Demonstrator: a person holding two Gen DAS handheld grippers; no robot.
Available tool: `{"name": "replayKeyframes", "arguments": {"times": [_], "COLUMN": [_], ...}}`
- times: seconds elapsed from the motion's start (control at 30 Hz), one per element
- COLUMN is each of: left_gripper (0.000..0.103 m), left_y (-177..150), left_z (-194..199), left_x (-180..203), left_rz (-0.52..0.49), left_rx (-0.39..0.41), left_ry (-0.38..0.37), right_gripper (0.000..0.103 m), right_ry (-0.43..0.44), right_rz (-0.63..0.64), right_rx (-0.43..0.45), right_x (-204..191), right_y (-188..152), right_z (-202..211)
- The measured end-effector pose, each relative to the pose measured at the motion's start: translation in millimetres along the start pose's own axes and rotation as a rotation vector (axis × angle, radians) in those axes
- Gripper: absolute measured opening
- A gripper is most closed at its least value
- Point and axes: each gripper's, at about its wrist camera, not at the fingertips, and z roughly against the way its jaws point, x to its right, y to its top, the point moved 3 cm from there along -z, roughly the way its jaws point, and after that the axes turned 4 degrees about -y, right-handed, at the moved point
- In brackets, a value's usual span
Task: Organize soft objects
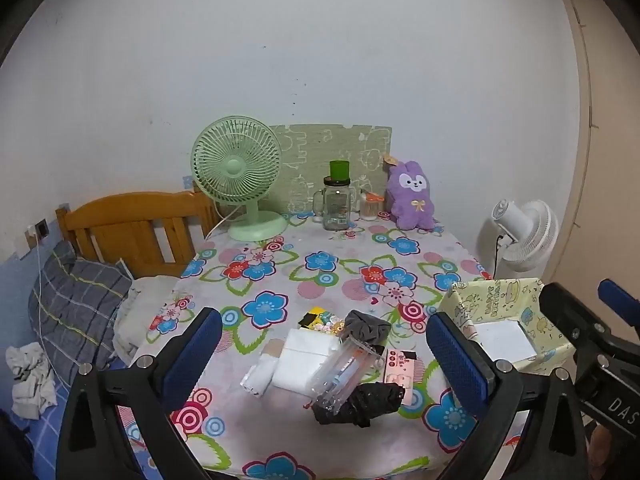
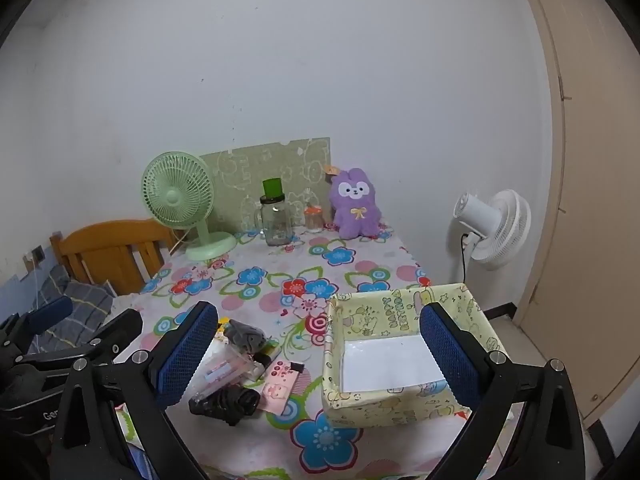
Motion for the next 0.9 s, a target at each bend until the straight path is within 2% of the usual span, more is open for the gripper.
{"name": "replayKeyframes", "arguments": {"times": [0.9], "left_gripper": [0.102], "left_y": [3.0], "left_z": [-4.9], "left_x": [3.7], "left_rz": [-0.008], "left_rx": [0.002], "left_ry": [-0.019], "right_gripper": [0.102], "right_ry": [-0.009], "right_rz": [-0.001], "right_rx": [-0.003], "right_x": [0.4], "right_y": [-0.9], "right_z": [-4.1]}}
